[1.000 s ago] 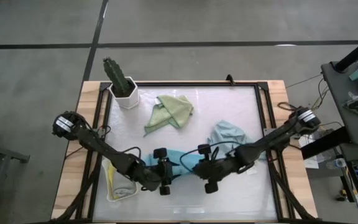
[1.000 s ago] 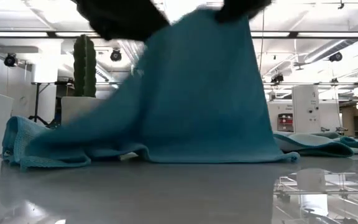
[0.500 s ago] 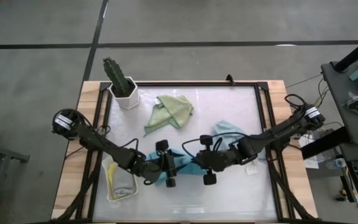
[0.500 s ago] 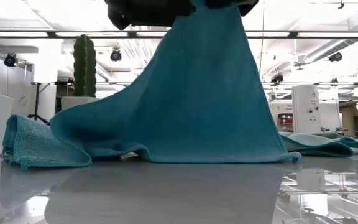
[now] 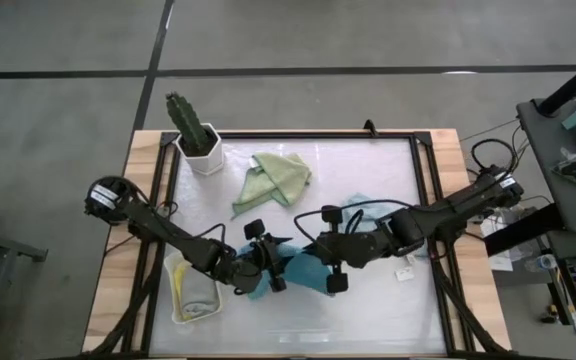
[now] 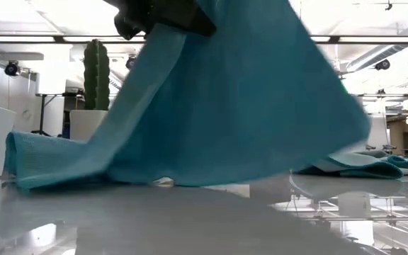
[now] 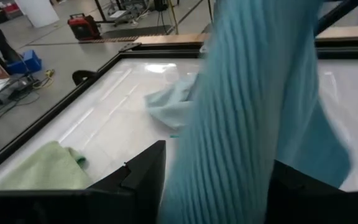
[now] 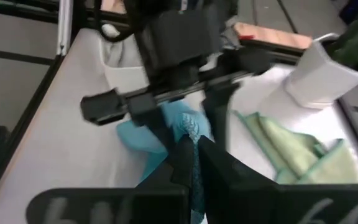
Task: Fold microfiber towels
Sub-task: Fold the blue microfiber towel
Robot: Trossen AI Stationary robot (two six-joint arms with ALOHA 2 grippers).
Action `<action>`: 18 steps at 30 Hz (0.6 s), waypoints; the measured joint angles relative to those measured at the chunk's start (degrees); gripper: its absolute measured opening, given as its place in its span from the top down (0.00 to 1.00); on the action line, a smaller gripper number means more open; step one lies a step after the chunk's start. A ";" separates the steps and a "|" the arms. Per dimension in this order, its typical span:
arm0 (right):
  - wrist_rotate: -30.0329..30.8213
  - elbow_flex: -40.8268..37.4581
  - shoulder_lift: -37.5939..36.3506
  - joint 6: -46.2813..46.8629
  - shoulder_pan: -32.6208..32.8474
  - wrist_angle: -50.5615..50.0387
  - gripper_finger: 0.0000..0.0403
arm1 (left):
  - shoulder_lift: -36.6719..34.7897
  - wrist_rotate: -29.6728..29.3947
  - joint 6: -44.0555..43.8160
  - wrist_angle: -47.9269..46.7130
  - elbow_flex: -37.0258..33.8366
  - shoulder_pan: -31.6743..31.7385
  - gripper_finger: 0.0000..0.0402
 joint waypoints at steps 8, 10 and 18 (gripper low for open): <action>2.70 8.12 -0.15 1.10 0.00 -9.93 0.98 | -0.02 -1.68 -4.11 -5.69 -0.08 0.00 0.58; 3.65 9.84 -0.17 2.51 0.00 -13.40 0.98 | -0.02 -1.66 -7.14 -9.93 -0.13 0.00 0.58; 3.75 9.32 -0.15 7.08 0.00 -18.83 0.98 | -0.04 6.39 -10.31 -19.64 -1.46 0.00 0.58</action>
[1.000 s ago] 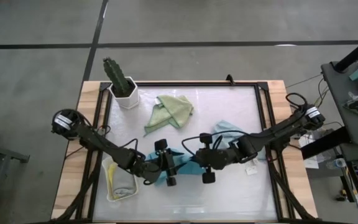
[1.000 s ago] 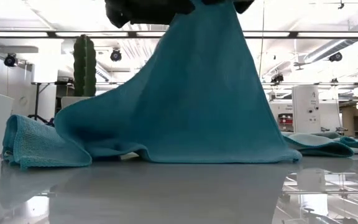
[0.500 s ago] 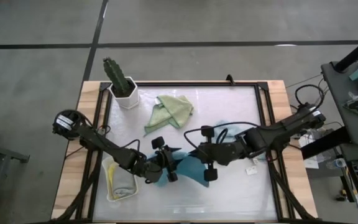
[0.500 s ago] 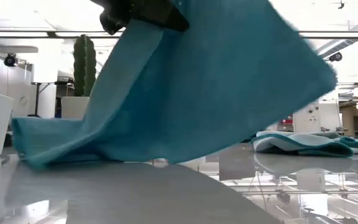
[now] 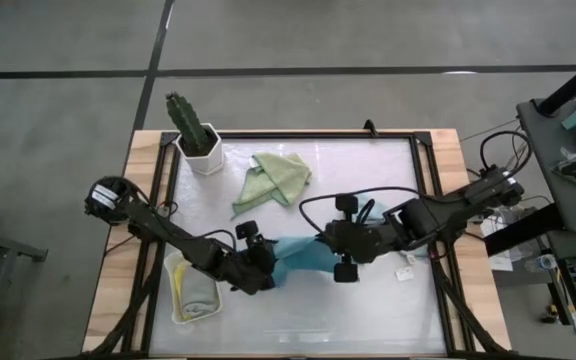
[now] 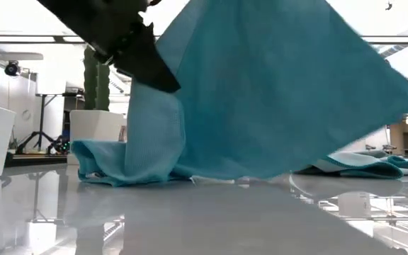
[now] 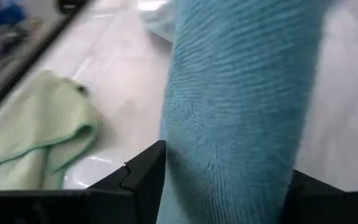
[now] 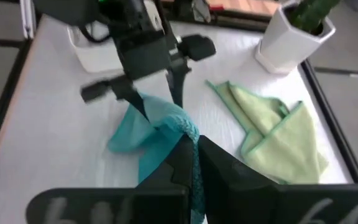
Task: Fold microfiber towels
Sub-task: Fold the blue microfiber towel
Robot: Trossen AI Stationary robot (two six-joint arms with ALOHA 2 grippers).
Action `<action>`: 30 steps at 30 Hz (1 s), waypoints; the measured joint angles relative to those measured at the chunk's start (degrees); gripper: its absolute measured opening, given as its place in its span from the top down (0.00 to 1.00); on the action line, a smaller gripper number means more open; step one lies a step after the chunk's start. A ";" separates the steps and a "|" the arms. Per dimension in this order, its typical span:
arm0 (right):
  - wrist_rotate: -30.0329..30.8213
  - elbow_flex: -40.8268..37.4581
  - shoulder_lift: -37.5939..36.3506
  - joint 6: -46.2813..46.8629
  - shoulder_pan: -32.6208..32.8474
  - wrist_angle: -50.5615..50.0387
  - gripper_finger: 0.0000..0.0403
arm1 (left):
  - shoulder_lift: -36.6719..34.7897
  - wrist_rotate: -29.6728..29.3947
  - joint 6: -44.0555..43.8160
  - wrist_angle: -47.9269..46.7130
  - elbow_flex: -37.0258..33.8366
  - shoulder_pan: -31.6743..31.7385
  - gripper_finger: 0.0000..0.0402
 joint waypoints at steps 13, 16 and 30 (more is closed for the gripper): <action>2.65 -4.43 0.02 6.46 -1.74 -5.55 0.98 | -0.09 6.16 2.90 -10.54 -0.24 -0.13 0.58; 2.95 -4.43 0.02 8.92 -2.20 -8.87 0.98 | -0.17 9.33 2.83 -10.47 0.06 0.13 0.58; 3.64 -8.22 0.04 20.32 -2.99 -20.66 0.98 | -1.59 13.84 8.92 -11.65 0.17 0.81 0.58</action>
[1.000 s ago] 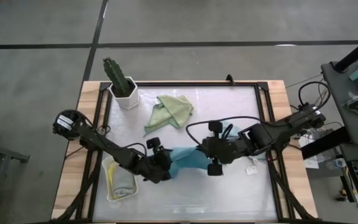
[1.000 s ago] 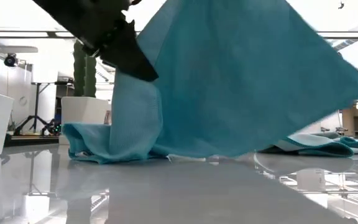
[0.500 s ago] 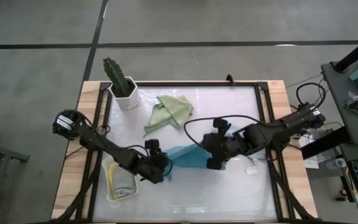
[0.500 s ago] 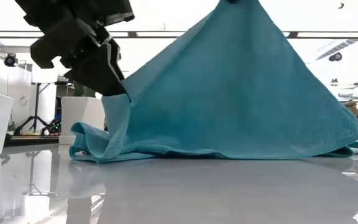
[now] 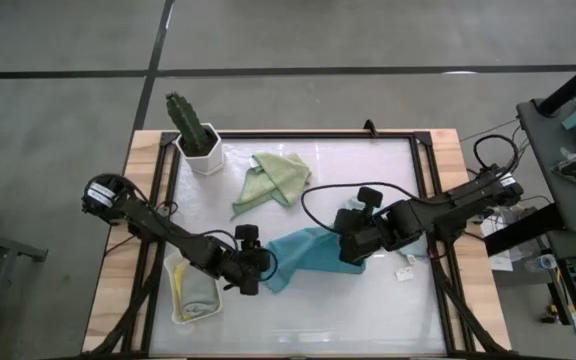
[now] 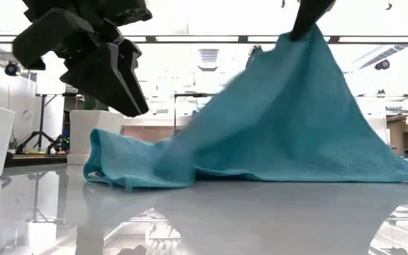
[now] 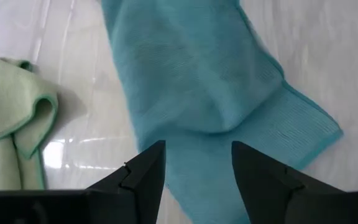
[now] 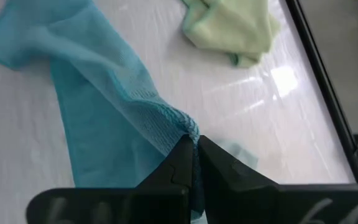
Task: Fold microfiber towels
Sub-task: Fold the blue microfiber towel
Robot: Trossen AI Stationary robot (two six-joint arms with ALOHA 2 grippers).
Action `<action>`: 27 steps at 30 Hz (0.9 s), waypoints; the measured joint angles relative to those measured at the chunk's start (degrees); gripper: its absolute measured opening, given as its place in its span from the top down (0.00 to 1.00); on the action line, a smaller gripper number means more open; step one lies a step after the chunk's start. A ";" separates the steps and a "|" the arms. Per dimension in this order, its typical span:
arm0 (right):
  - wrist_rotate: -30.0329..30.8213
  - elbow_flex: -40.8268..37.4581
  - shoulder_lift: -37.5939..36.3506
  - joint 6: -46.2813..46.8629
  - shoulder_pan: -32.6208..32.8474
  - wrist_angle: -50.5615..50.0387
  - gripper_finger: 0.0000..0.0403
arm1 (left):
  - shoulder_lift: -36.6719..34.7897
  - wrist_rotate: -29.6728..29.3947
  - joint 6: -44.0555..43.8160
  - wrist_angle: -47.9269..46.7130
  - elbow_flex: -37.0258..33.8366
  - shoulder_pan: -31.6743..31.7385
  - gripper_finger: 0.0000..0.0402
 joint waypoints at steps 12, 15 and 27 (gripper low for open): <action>0.08 -2.20 0.02 1.96 0.00 0.39 0.98 | 4.80 0.56 -3.02 12.97 0.19 -7.52 0.58; 0.21 -2.20 0.04 1.95 0.00 0.53 0.98 | 7.07 -0.52 -4.10 13.18 0.72 -8.37 0.58; 0.23 -2.23 0.04 1.18 0.00 1.54 0.98 | 13.08 3.57 0.23 13.87 2.14 -8.14 0.46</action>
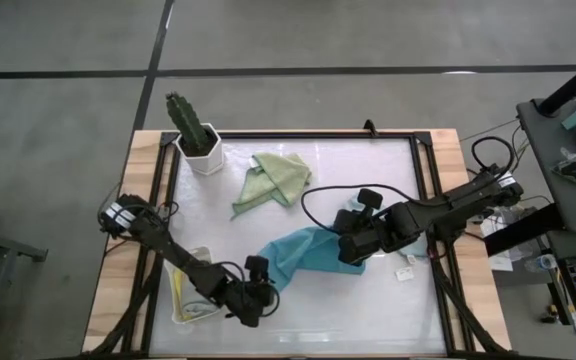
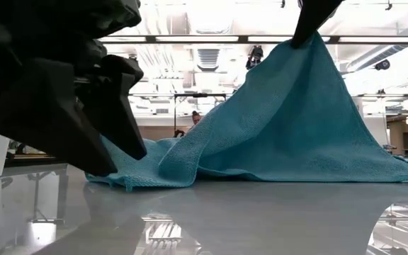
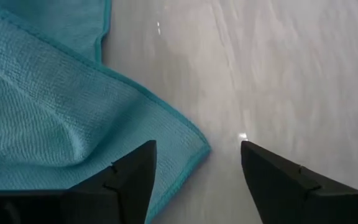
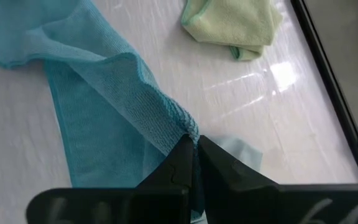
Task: Fold microfiber towels
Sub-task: Fold the blue microfiber towel
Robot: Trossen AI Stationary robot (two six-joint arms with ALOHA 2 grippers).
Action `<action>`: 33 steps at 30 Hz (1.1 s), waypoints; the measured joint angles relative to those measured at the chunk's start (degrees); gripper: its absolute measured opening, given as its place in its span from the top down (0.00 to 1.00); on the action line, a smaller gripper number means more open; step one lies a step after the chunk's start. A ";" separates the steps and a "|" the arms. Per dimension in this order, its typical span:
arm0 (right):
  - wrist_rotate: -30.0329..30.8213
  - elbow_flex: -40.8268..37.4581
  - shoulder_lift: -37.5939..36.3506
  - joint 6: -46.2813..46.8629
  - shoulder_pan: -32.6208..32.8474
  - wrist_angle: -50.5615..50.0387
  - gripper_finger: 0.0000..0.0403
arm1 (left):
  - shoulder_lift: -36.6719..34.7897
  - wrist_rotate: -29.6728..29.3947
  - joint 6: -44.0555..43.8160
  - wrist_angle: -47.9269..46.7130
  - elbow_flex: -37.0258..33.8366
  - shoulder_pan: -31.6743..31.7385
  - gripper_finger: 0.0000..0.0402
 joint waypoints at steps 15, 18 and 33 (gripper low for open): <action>0.00 -0.15 0.00 -0.02 0.00 0.01 0.98 | 0.25 1.23 -0.29 3.20 -2.49 1.57 0.56; 0.03 -0.15 0.00 -0.04 0.00 0.03 0.98 | 1.72 1.21 -0.30 4.69 -2.41 1.77 0.56; 0.00 -0.22 0.00 -0.39 0.00 0.00 0.98 | 1.65 1.75 0.15 3.40 -2.23 1.94 0.97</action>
